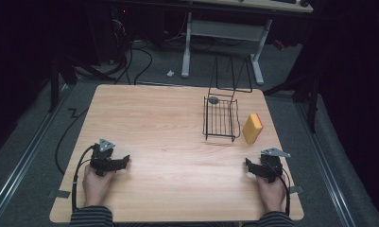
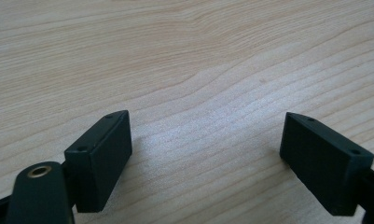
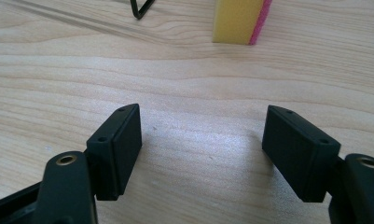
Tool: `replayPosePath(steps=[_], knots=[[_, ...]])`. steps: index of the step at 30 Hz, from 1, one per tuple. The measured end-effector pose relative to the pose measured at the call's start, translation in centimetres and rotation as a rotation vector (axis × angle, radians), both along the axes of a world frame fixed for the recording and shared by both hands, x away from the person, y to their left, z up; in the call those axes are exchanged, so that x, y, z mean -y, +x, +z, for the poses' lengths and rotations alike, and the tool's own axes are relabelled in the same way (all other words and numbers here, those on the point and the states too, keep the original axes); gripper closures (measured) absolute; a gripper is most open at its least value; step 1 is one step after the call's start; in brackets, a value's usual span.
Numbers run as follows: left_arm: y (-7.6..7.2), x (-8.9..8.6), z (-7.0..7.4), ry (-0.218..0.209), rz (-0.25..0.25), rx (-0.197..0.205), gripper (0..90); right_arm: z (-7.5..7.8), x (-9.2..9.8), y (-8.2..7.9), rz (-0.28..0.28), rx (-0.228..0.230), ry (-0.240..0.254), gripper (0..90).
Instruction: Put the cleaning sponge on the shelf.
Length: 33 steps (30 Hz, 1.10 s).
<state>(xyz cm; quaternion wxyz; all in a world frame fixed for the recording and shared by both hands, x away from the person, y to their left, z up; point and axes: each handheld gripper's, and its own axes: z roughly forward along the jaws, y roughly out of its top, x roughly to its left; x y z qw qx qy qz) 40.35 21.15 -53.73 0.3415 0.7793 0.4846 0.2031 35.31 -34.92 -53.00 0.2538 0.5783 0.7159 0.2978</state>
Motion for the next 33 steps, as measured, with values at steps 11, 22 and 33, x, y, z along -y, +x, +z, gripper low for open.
replayPosePath(steps=[11, 22, 33], knots=[[0.0, -0.01, 0.0, -0.001, 0.0, 0.0, 17.3, -0.01, -0.02, 0.0, -0.002, 0.001, 0.0, 28.8], [0.01, -0.01, -0.01, -0.002, 0.0, 0.002, 17.4, -0.01, 0.01, 0.02, 0.0, 0.0, 0.003, 28.4], [0.0, 0.0, 0.0, -0.001, 0.0, 0.0, 17.3, -0.03, -0.13, -0.06, 0.013, -0.005, -0.001, 24.5]])
